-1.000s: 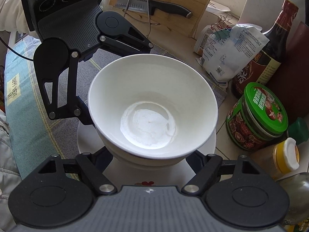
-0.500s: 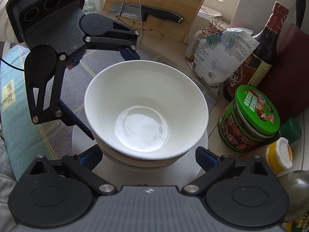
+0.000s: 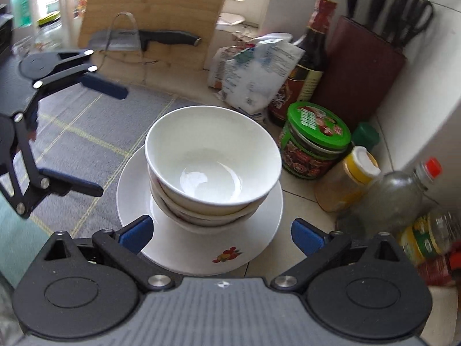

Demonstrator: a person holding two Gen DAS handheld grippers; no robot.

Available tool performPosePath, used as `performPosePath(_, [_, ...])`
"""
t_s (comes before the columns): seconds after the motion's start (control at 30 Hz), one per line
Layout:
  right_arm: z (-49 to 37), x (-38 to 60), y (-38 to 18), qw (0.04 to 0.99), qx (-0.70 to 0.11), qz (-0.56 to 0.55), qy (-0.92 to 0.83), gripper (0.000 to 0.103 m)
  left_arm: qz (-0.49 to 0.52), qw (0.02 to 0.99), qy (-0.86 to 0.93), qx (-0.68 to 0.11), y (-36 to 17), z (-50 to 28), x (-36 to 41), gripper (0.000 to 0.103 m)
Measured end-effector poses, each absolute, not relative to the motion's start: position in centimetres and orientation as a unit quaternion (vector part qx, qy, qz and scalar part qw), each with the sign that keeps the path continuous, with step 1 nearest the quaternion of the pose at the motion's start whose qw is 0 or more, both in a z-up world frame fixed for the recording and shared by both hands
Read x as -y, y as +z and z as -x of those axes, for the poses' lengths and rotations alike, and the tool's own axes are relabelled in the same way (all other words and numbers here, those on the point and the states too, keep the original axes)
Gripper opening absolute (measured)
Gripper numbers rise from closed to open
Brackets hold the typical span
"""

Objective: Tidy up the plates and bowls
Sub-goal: 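Open both grippers and withdraw them from the bowl stack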

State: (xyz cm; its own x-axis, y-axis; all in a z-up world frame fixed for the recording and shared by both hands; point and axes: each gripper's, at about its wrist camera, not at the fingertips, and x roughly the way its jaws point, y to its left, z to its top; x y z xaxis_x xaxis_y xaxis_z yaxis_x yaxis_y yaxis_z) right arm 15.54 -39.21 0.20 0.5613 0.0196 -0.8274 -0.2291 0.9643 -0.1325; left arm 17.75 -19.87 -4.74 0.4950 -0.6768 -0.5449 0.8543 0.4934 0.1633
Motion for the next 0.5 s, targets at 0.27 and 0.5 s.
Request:
performPosePath(0.27, [-10.4,35.8,0.7,0.879,-0.465,-0.018,-0.108,0.103,-0.149,0.875,-0.336,-0.315,-2.0,-15.8,17.7,0.102])
performPosePath(0.5, [-7.1,33.5,1.9,0.878,-0.446,-0.066,-0.16,0.103,-0.13,0.881,-0.302,-0.34,-0.5,-14.6,16.3,0.102])
